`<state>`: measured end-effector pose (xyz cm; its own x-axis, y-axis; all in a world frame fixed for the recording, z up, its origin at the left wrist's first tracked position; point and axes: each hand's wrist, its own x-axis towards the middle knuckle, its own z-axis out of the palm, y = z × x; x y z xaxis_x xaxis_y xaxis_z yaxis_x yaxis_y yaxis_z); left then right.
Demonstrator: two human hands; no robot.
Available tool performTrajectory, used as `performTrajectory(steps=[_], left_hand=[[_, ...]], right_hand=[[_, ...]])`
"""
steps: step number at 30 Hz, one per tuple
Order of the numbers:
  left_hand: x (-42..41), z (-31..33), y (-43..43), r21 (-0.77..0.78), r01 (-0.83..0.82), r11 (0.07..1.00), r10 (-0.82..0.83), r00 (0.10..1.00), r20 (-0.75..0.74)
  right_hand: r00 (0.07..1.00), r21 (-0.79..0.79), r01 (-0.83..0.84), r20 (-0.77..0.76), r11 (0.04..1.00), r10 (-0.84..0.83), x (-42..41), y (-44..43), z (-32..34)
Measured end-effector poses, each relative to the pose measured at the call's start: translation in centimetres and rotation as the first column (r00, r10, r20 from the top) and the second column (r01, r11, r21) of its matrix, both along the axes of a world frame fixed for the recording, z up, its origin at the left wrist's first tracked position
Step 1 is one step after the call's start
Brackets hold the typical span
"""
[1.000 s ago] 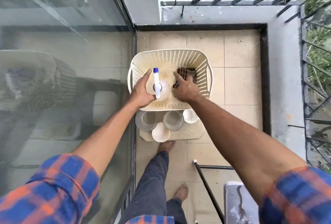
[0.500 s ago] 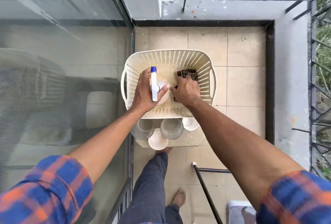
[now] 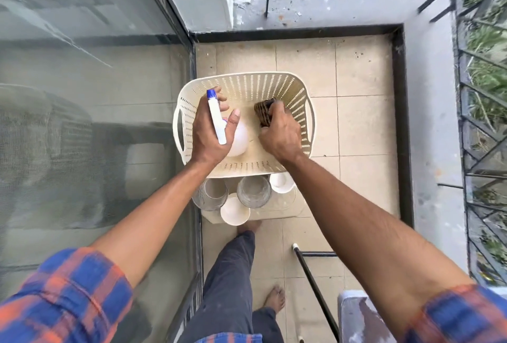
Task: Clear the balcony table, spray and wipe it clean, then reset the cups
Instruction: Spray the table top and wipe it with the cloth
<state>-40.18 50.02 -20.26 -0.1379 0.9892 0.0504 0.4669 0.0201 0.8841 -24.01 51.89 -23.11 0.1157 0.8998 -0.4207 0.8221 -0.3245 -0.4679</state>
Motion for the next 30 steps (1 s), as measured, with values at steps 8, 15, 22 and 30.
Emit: performTrajectory(steps=[8,15,22,30], left_hand=[[0.2,6.2,1.3,0.026,-0.104,0.994,0.101,0.990,0.101],[4.4,14.8,-0.9,0.037,0.064,0.997,-0.072,0.964,0.255],[11.9,20.4,-8.7,-0.053,0.387,0.920,-0.357,0.888,0.290],[20.1,25.3,-20.1,-0.231,0.728,0.646,-0.646,0.682,0.342]], right_hand=[[0.618,-0.153,0.498,-0.628,0.854,-0.473,2.0,-1.5,8.9],[-0.045,-0.446,0.627,-0.839,0.639,-0.542,9.3,-11.4,20.1],[-0.489,-0.606,0.678,-0.794,0.416,-0.360,18.6,-30.8,23.3],[-0.426,-0.475,0.880,-0.817,0.034,-0.389,22.5,-49.0,22.9]])
